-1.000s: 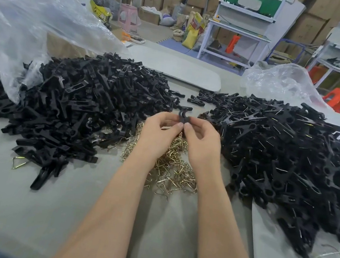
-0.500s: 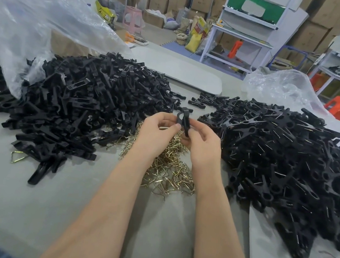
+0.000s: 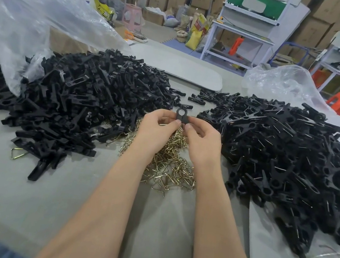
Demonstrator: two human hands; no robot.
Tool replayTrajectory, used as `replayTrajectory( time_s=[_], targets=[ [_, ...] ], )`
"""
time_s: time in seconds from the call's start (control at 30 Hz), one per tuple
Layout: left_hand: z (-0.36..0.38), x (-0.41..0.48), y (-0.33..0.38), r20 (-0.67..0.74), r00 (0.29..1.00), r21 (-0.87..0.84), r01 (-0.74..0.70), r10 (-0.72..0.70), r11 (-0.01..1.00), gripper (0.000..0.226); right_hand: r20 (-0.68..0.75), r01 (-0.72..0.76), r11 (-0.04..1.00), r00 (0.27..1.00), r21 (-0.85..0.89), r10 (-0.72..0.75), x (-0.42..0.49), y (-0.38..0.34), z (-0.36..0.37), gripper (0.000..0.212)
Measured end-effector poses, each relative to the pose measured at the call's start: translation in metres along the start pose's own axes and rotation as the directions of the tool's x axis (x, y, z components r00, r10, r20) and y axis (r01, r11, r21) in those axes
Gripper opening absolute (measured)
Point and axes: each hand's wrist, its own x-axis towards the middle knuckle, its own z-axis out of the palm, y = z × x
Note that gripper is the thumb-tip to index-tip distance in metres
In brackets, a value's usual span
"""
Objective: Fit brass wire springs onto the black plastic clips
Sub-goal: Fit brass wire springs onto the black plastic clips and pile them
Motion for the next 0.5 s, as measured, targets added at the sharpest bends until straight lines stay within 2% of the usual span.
replayTrajectory(
  time_s=[0.27, 0.37, 0.43, 0.5],
  targets=[
    [-0.0016, 0.0016, -0.0027, 0.001, 1.000, -0.026, 0.003, -0.003, 1.000, 0.006, -0.021, -0.009, 1.000, 1.000, 0.001, 0.009, -0.0001, -0.0006, -0.0016, 0.023],
    [-0.0028, 0.0016, -0.0008, 0.008, 1.000, -0.061, -0.024, 0.025, 0.998, 0.009, 0.016, -0.001, 0.997, 1.000, 0.083, -0.001, -0.0008, -0.0035, -0.0031, 0.027],
    [-0.0026, 0.0014, 0.0006, 0.036, 0.999, -0.126, -0.010, 0.014, 0.992, 0.008, 0.050, -0.027, 0.991, 0.999, 0.128, 0.021, 0.0000, -0.0048, -0.0064, 0.023],
    [-0.0034, 0.0019, 0.0013, 0.093, 0.995, -0.191, 0.054, -0.037, 0.980, 0.028, 0.113, -0.063, 0.978, 0.993, 0.199, 0.041, 0.0010, -0.0055, -0.0100, 0.023]
  ],
)
